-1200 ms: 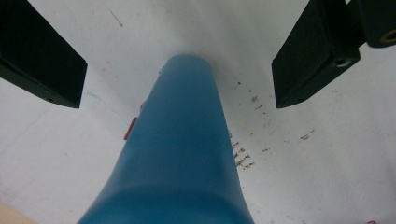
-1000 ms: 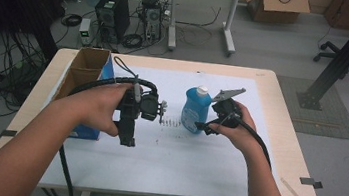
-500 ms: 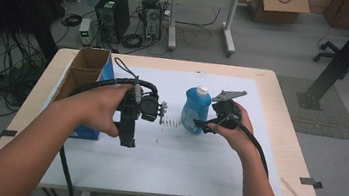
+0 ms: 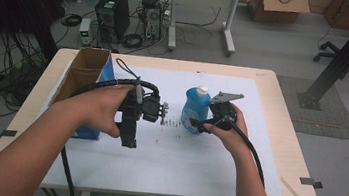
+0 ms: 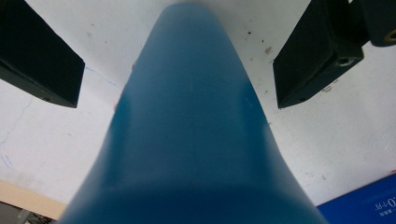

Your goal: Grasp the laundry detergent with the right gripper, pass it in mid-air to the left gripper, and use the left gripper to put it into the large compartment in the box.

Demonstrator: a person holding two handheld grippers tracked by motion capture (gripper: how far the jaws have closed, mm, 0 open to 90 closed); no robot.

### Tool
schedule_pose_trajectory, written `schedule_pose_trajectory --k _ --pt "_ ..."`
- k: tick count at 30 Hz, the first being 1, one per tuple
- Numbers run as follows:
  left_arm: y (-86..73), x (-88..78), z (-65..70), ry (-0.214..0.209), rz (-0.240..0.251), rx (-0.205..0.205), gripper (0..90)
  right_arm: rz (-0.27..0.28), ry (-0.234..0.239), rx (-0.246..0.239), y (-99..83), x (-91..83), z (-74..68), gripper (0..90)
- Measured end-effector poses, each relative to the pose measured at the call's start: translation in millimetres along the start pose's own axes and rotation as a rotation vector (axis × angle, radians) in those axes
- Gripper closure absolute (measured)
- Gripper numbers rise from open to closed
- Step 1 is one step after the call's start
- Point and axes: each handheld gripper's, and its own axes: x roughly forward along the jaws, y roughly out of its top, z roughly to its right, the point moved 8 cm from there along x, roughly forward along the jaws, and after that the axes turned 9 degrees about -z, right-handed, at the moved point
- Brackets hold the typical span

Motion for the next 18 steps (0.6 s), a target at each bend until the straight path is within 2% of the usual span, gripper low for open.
schedule_pose_trajectory --k 7,11,14,17,18 --pt "-0.4 0.0 -0.4 0.002 0.004 0.003 0.2 0.033 0.006 0.014 3.3 4.0 -1.6 2.0" --pt "0.3 -0.1 -0.1 0.005 0.012 0.005 0.3 0.059 0.005 0.038 5.1 5.8 -1.7 1.9" --pt "0.1 0.2 0.1 0.006 0.012 0.006 0.3 0.084 -0.006 0.049 5.3 6.5 -0.6 1.7" --pt "0.0 0.2 0.0 0.004 0.014 0.007 0.3 0.086 -0.016 0.051 4.5 7.7 -0.5 1.8" --pt "0.1 0.4 -0.2 0.004 0.017 0.007 0.3 0.089 -0.033 0.046 3.5 9.1 0.6 1.7"
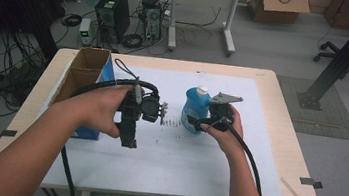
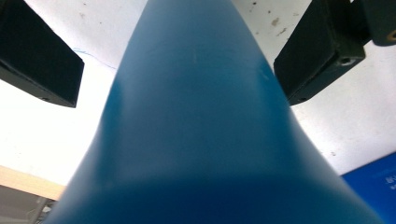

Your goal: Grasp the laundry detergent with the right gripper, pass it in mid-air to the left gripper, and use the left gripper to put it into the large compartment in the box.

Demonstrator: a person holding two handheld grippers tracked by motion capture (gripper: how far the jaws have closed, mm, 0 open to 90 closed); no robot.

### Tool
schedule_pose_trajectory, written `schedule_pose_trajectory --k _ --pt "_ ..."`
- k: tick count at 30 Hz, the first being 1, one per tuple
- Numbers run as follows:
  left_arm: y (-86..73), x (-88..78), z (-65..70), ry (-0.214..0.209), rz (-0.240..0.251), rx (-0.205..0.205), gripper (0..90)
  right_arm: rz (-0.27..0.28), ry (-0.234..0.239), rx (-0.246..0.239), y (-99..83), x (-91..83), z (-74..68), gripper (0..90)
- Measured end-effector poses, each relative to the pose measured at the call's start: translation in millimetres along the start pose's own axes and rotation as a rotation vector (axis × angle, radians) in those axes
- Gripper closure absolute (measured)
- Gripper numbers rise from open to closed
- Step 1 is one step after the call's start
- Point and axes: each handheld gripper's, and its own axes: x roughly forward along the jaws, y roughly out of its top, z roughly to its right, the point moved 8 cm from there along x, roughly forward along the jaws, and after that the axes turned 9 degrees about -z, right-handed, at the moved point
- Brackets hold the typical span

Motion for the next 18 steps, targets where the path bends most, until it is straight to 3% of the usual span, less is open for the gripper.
schedule_pose_trajectory --k 18 --pt "-2.0 1.4 -1.0 -0.001 0.004 -0.002 0.3 0.069 -0.006 0.032 3.6 6.4 -3.3 4.0"
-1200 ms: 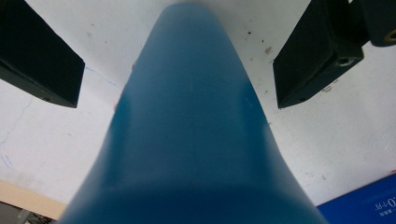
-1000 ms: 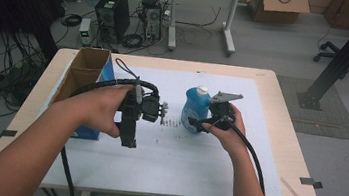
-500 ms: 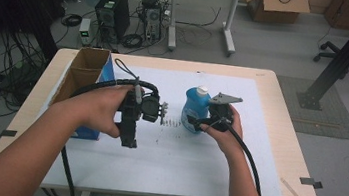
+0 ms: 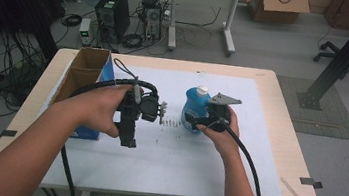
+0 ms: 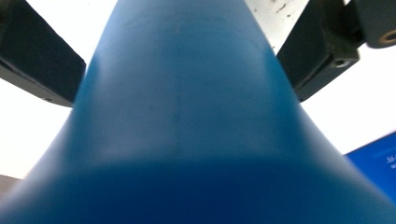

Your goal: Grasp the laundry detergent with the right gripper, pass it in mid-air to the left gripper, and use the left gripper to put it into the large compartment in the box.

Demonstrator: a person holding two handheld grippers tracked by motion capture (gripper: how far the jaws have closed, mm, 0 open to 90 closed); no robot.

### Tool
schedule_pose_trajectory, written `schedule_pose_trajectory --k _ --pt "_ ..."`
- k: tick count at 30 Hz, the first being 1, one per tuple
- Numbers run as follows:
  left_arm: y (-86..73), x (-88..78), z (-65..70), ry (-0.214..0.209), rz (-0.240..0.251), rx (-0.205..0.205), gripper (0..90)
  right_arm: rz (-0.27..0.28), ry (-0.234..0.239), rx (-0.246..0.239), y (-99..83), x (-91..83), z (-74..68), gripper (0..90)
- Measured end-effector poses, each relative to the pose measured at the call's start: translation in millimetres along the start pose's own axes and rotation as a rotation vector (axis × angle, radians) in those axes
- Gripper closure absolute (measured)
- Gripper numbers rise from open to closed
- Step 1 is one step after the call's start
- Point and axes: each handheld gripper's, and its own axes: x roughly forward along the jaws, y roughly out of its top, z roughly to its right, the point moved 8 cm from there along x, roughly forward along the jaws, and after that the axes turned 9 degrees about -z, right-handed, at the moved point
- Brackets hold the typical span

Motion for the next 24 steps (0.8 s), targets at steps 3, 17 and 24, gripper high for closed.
schedule_pose_trajectory --k 3,17,24 --pt "-0.6 0.2 0.1 0.001 -0.004 0.000 0.3 0.011 0.001 0.002 0.1 -0.1 0.0 5.2" --pt "-0.2 -0.7 -0.6 0.005 -0.009 0.000 0.3 0.031 -0.001 -0.011 -0.1 -0.4 -1.9 20.6" --pt "-1.7 -0.7 -0.9 0.005 -0.010 -0.002 0.3 0.037 -0.002 -0.015 0.4 0.5 -2.2 25.9"
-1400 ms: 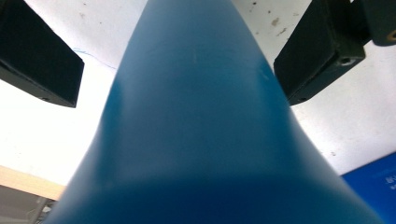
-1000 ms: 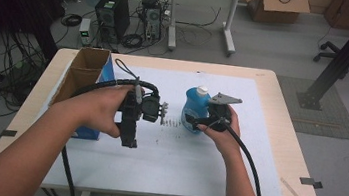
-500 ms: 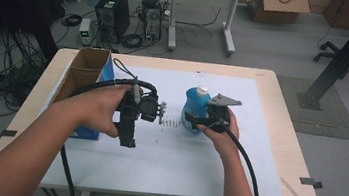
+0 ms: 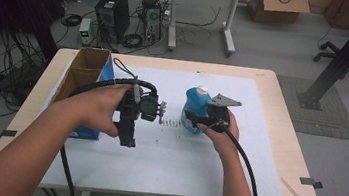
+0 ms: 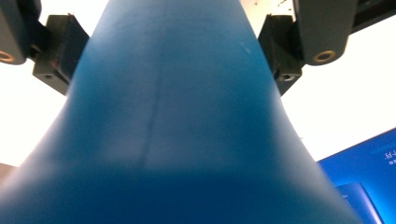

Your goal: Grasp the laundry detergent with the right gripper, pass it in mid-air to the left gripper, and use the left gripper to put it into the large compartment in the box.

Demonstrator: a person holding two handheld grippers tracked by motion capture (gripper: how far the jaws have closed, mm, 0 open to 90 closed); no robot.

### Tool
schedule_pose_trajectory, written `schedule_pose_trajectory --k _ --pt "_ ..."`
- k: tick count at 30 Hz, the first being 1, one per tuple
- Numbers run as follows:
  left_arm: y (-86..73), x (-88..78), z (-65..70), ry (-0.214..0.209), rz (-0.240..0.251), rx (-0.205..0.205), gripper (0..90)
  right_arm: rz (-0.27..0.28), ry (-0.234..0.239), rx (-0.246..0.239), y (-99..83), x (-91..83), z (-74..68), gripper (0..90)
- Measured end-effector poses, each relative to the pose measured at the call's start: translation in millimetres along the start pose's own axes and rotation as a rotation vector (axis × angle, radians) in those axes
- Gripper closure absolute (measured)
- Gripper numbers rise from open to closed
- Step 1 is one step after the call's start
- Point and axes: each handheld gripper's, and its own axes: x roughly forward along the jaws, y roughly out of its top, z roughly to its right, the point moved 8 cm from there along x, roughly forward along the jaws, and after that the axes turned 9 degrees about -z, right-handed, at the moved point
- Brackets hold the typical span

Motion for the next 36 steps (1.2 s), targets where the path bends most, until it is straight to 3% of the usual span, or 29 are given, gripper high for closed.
schedule_pose_trajectory --k 13,20,36 --pt "-0.4 0.1 -1.3 0.002 0.000 -0.003 0.3 0.010 -0.014 -0.003 0.5 1.3 0.1 30.8" --pt "-0.8 0.7 -2.7 0.004 0.003 -0.001 0.3 0.011 -0.019 -0.031 -2.8 4.4 -2.4 42.7" --pt "0.2 -3.8 -2.6 0.010 0.000 -0.001 0.3 -0.008 0.002 -0.073 -2.6 1.2 -3.8 45.4"
